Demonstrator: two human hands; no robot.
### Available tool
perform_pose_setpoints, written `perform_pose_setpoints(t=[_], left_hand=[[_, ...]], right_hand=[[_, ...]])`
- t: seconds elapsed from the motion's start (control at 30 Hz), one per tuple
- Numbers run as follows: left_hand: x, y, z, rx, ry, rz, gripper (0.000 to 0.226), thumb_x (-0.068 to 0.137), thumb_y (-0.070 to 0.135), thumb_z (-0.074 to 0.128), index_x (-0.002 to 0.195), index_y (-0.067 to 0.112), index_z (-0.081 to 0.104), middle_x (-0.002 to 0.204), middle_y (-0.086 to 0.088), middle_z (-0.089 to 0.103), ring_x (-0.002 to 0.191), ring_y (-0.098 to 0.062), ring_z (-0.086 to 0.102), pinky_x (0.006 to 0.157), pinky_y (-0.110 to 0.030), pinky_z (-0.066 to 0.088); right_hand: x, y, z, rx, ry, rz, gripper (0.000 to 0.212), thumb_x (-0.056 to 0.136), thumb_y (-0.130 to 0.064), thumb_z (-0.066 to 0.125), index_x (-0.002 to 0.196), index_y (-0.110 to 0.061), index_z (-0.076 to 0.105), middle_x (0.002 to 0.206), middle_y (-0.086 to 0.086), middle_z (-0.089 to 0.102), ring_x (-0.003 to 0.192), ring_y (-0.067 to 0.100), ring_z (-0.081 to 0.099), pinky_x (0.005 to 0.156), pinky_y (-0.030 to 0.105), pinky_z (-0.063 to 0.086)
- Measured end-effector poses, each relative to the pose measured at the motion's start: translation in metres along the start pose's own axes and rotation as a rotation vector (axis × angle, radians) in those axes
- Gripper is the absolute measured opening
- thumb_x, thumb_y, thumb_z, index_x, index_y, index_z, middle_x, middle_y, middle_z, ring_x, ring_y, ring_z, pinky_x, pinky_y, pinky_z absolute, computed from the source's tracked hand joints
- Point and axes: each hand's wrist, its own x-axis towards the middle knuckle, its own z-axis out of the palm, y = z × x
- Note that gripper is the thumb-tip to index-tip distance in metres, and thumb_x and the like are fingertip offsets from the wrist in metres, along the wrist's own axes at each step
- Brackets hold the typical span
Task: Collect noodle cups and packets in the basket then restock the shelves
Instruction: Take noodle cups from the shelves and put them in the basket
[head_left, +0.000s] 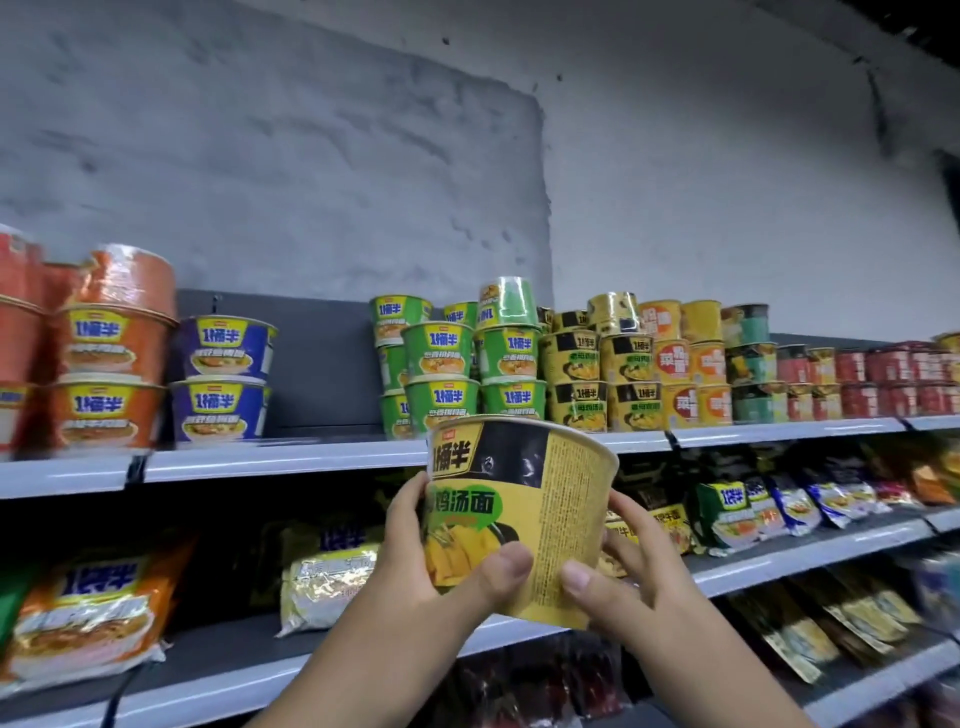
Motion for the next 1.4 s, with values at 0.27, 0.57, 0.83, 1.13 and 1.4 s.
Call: perform_pose_setpoints(t=[0.27, 0.57, 0.83, 1.13, 1.4], left_hand=[[0.033, -0.007, -0.002, 0.101, 0.007, 0.03, 0.115, 0.024, 0.102, 0.048, 0.126, 0.071, 0.006, 0.115, 0.04, 0.055, 0.1, 0.021, 0.055, 0.084, -0.014, 0.044], [0.139, -0.022, 0.021, 0.236, -0.099, 0.202, 0.103, 0.044, 0.097, 0.052, 0.13, 0.077, -0.002, 0.108, 0.051, 0.055, 0.101, 0.021, 0.056, 0.092, -0.019, 0.043], [0.28, -0.015, 0.097, 0.38, 0.067, 0.411, 0.102, 0.055, 0.091, 0.055, 0.143, 0.063, 0.013, 0.141, 0.012, 0.042, 0.124, -0.009, 0.048, 0.1, -0.033, 0.042], [0.452, 0.013, 0.194, 0.323, 0.347, 0.438, 0.067, 0.091, 0.052, 0.059, 0.142, 0.031, 0.022, 0.102, 0.011, 0.057, 0.098, -0.02, 0.063, 0.088, -0.042, 0.053], [0.574, 0.021, 0.207, 0.648, 0.519, 0.14, 0.059, 0.097, 0.047, 0.044, 0.144, 0.014, 0.029, 0.131, -0.009, 0.055, 0.113, -0.03, 0.057, 0.095, -0.04, 0.047]], right_hand=[[0.032, 0.008, -0.007, -0.009, -0.03, -0.072, 0.09, 0.043, -0.053, 0.084, 0.117, -0.063, 0.035, 0.128, -0.029, 0.054, 0.107, 0.0, 0.066, 0.079, 0.024, 0.057], [0.112, 0.026, -0.058, -0.105, 0.076, -0.218, 0.082, 0.056, -0.038, 0.087, 0.116, -0.062, 0.036, 0.125, -0.024, 0.057, 0.101, -0.002, 0.067, 0.071, 0.019, 0.058], [0.216, 0.029, -0.149, -0.292, 0.179, -0.444, 0.08, 0.072, -0.031, 0.083, 0.125, -0.059, 0.03, 0.116, -0.036, 0.046, 0.096, -0.019, 0.059, 0.071, 0.008, 0.051], [0.416, 0.028, -0.255, -0.456, 0.232, -0.652, 0.09, 0.079, -0.038, 0.079, 0.148, -0.031, 0.023, 0.122, -0.018, 0.046, 0.112, 0.011, 0.056, 0.088, 0.028, 0.054], [0.561, 0.044, -0.277, -0.442, 0.095, -0.476, 0.089, 0.078, -0.041, 0.08, 0.147, -0.017, 0.029, 0.143, 0.007, 0.049, 0.126, 0.025, 0.05, 0.091, 0.031, 0.042]])
